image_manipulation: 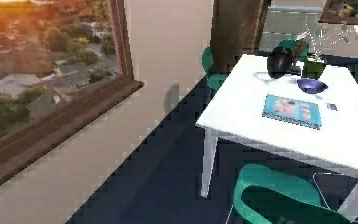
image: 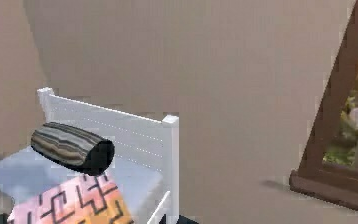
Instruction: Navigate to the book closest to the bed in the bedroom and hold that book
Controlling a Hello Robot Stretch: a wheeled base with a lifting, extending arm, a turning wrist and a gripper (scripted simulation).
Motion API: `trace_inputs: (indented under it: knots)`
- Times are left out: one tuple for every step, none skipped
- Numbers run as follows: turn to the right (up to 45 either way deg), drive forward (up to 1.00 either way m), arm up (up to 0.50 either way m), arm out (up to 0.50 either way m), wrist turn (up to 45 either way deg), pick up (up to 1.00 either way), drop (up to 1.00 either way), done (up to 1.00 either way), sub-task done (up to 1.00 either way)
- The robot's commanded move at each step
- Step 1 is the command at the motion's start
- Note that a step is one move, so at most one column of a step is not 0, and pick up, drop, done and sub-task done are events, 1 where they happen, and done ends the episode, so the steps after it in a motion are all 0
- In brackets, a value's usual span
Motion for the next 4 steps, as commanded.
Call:
trace_inputs:
  knots:
    - [45.0, 0.0, 0.0, 0.0, 0.0, 0.0, 0.0, 0.0, 0.0]
    - [30.0, 0.0, 0.0, 0.0, 0.0, 0.0, 0.0, 0.0, 0.0]
    - [0.0, 0.95, 0.0, 0.0, 0.0, 0.0, 0.0, 0.0, 0.0]
    - [45.0, 0.0, 0.0, 0.0, 0.0, 0.0, 0.0, 0.0, 0.0]
